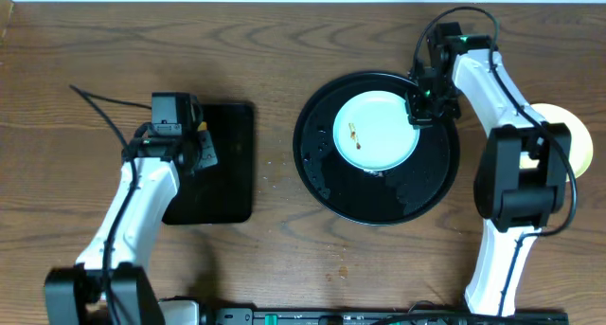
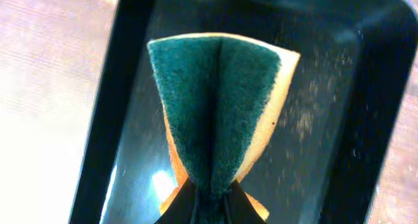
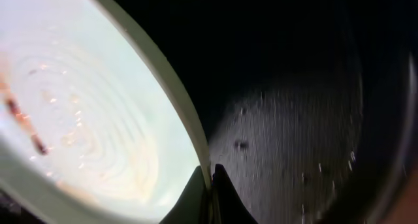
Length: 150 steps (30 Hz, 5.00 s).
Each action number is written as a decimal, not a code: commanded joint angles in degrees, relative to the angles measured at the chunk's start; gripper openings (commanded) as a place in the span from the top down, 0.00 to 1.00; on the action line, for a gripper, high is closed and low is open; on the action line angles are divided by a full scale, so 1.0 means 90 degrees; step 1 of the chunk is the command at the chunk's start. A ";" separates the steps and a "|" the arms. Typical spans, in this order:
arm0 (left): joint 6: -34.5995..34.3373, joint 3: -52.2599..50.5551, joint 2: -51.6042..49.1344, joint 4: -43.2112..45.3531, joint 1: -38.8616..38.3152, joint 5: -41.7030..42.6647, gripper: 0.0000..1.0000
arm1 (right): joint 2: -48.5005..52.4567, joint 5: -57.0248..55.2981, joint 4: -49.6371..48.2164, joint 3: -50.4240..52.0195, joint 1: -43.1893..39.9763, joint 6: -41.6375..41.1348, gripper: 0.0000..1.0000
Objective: Clean dirty plates on tray and stack at the side
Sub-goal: 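Grasp the light-blue plate's rim with the right gripper and tilt it, then carry the sponge with the left gripper over to the light-blue plate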
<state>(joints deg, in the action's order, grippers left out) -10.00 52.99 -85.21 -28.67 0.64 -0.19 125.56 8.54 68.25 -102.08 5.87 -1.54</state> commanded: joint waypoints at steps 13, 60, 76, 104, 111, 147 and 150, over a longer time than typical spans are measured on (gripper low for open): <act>0.0750 0.0044 -0.0998 0.1234 0.0049 -0.0491 0.29 | -0.0165 0.0002 -0.0381 0.0658 0.0238 -0.0180 0.99; 0.0775 0.0044 -0.2093 0.1766 0.0160 -0.0488 0.60 | -0.0165 0.0010 -0.1166 0.1161 0.0231 -0.0180 0.95; 0.0748 0.0294 0.0182 0.1161 0.0158 -0.0299 0.92 | -0.0255 0.0396 -0.1710 0.1503 0.0233 -0.0250 0.99; 0.0483 0.0287 0.1523 -0.0498 0.0158 0.0619 0.93 | -0.0748 -0.0486 -0.1710 0.1515 0.0704 -0.0359 0.99; 0.0403 0.0296 0.1044 -0.0374 0.0129 0.0619 0.93 | -0.0748 -0.0928 -0.1700 0.1525 0.0704 -0.0940 0.99; 0.0726 0.4131 -0.2115 -0.1294 -0.2737 0.2229 0.93 | -0.0758 -0.0916 -0.3262 0.2591 0.0695 -0.0437 0.99; 0.0726 0.4131 -0.2341 -0.1129 -0.2871 0.2229 0.92 | -0.0831 -0.0913 -0.2975 0.2467 0.0678 -0.0440 0.99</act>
<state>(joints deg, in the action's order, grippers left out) -3.81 88.99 -104.55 -39.59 -24.47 19.44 117.36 0.47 39.51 -80.09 12.08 -5.85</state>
